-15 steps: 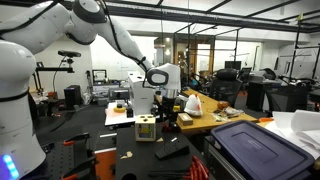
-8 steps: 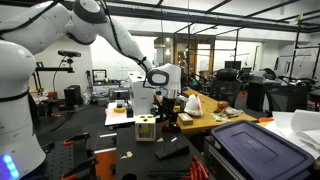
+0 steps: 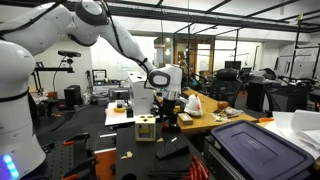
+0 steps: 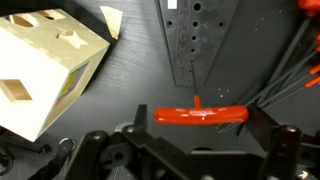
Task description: Move the red object to the next hole
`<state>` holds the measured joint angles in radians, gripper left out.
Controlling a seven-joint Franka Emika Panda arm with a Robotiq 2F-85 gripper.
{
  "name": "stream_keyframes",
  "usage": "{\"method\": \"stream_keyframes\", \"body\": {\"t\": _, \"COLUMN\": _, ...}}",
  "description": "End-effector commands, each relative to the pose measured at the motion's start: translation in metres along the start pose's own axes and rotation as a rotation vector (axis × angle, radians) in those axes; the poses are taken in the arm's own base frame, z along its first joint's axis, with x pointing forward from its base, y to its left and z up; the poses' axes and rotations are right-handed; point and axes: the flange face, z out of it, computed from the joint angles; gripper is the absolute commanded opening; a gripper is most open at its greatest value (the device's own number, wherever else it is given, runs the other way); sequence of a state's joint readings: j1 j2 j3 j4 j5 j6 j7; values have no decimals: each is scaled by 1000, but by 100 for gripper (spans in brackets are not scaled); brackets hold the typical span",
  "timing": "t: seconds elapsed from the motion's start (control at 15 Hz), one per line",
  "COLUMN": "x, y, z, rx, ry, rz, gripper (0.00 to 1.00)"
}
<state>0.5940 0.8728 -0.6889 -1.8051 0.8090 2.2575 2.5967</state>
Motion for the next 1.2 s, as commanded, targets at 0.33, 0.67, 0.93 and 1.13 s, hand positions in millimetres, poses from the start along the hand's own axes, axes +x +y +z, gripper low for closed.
{"method": "stream_keyframes", "body": {"t": 0.33, "x": 1, "y": -7, "z": -6, "rx": -4, "ry": -18, "rz": 46, "gripper": 100}}
{"method": "stream_keyframes", "body": {"t": 0.67, "x": 3, "y": -5, "z": -19, "rx": 4, "ry": -39, "rz": 34, "gripper": 100}}
{"method": "stream_keyframes", "body": {"t": 0.93, "x": 3, "y": 1, "z": -21, "rx": -7, "ry": -35, "rz": 3, "gripper": 100}}
{"method": "stream_keyframes", "body": {"t": 1.13, "x": 3, "y": 6, "z": -22, "rx": 2, "ry": -31, "rz": -21, "gripper": 68}}
